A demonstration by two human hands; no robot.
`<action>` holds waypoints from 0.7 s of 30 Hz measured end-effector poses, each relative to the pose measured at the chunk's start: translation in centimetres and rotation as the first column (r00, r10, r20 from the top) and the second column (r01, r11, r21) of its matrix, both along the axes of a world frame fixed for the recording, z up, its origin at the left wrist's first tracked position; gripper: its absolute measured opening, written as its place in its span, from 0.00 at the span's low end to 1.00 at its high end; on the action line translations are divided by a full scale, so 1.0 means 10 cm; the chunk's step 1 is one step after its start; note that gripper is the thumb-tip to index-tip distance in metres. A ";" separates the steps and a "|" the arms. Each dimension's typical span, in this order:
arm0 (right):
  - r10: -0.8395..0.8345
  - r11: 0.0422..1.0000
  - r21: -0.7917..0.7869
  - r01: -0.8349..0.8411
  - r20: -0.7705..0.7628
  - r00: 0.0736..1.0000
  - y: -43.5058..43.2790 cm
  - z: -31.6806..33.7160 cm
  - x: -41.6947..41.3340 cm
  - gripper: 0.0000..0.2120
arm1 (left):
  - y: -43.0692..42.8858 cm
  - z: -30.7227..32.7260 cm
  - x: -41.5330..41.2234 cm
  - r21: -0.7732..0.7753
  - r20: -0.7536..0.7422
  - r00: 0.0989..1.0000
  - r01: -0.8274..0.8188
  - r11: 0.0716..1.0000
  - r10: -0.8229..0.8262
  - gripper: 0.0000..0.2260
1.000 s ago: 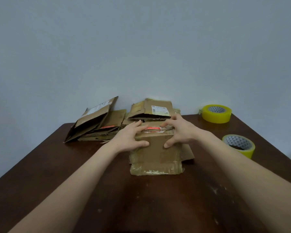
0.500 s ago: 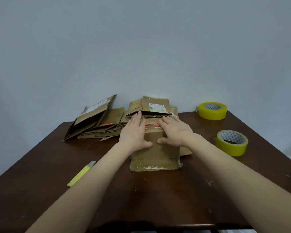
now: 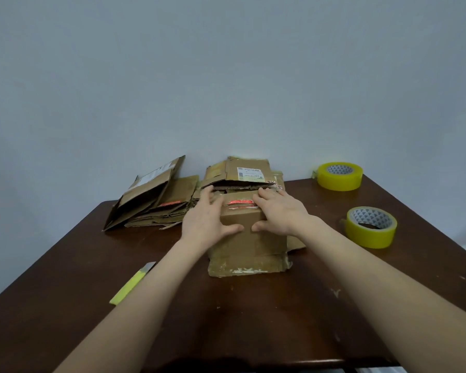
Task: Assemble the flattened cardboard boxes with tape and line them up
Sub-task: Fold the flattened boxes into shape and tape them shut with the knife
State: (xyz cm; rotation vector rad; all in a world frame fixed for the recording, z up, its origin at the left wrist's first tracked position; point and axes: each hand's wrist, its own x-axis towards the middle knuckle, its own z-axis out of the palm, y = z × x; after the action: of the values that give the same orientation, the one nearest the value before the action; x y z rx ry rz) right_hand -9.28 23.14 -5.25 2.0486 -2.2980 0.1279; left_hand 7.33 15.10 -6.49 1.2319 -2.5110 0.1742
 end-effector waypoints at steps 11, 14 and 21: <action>-0.025 0.999 0.025 0.024 0.019 1.000 0.04 0.06 0.05 0.37 | -0.19 0.23 0.09 0.203 -0.207 0.972 0.155 0.967 -0.113 0.44; -0.030 0.999 0.026 0.029 0.022 0.999 0.04 0.08 0.06 0.36 | -0.24 0.24 0.05 0.204 -0.052 0.991 0.128 0.970 -0.120 0.34; -0.039 0.999 0.018 0.039 -0.020 0.999 -0.01 0.04 0.07 0.37 | -0.09 -0.01 0.17 0.078 0.043 0.983 0.173 0.982 -0.177 0.28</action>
State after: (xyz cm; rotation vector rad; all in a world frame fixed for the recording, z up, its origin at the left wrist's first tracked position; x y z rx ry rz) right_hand -8.63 23.01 -4.83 2.0025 -2.3345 0.0849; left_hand 8.98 14.16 -6.62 1.0374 -2.6751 0.0699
